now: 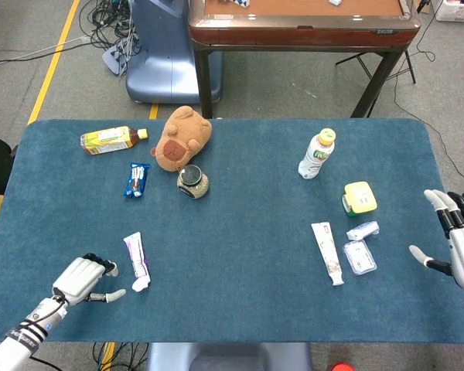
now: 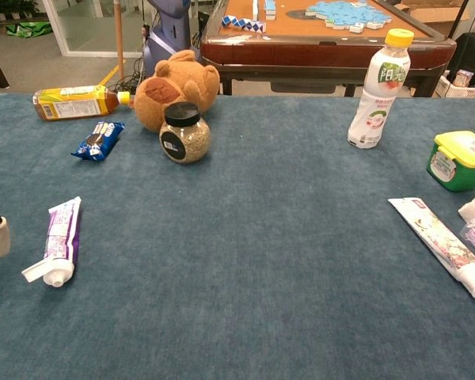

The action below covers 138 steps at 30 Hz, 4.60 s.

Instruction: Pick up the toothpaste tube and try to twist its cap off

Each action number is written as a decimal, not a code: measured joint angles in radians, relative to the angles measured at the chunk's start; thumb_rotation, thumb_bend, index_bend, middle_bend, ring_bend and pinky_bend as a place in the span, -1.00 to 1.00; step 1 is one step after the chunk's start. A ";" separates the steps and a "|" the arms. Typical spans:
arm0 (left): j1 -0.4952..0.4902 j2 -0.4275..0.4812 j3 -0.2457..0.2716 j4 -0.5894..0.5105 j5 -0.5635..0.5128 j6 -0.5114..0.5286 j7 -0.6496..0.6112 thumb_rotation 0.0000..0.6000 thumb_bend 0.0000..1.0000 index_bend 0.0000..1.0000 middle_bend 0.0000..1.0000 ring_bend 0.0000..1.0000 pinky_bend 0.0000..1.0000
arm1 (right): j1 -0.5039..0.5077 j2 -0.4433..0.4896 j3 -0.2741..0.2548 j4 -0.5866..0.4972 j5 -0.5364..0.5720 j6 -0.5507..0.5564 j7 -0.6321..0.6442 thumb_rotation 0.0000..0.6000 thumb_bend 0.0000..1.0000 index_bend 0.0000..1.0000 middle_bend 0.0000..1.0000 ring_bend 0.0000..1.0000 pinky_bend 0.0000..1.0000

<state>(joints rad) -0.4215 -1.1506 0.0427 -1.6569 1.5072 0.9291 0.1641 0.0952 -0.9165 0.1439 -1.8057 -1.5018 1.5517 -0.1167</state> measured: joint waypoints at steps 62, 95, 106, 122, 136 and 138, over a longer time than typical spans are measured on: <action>-0.112 -0.397 -0.107 0.287 -0.135 0.124 0.066 1.00 -0.73 -0.31 -0.26 -0.42 -0.52 | -0.079 -0.006 -0.029 0.093 0.005 0.059 0.141 1.00 -1.00 -0.79 -0.65 -0.75 -0.79; -0.133 -0.432 -0.112 0.483 -0.127 0.117 0.023 1.00 -0.58 -0.19 -0.12 -0.37 -0.46 | -0.070 -0.003 -0.025 0.079 0.001 0.044 0.133 1.00 -1.00 -0.79 -0.65 -0.75 -0.79; -0.140 -0.442 -0.121 0.542 -0.108 0.132 -0.048 1.00 -0.58 -0.18 -0.12 -0.37 -0.46 | -0.071 -0.003 -0.025 0.064 0.001 0.045 0.119 1.00 -1.00 -0.79 -0.65 -0.75 -0.79; -0.152 -0.476 -0.112 0.566 -0.101 0.114 -0.039 1.00 -0.55 -0.12 -0.12 -0.37 -0.44 | -0.083 0.005 -0.034 0.064 -0.003 0.051 0.129 1.00 -1.00 -0.79 -0.65 -0.75 -0.79; -0.164 -0.479 -0.121 0.586 -0.105 0.104 -0.055 1.00 -0.37 0.05 0.06 -0.24 -0.35 | -0.083 0.007 -0.036 0.062 -0.007 0.047 0.132 1.00 -1.00 -0.79 -0.65 -0.75 -0.79; -0.164 -0.477 -0.123 0.586 -0.102 0.113 -0.065 1.00 -0.34 0.07 0.10 -0.20 -0.30 | -0.079 0.008 -0.035 0.061 -0.009 0.043 0.129 1.00 -1.00 -0.79 -0.65 -0.75 -0.79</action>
<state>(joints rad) -0.5855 -1.6277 -0.0806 -1.0712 1.4054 1.0424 0.0993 0.0159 -0.9087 0.1087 -1.7449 -1.5103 1.5950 0.0120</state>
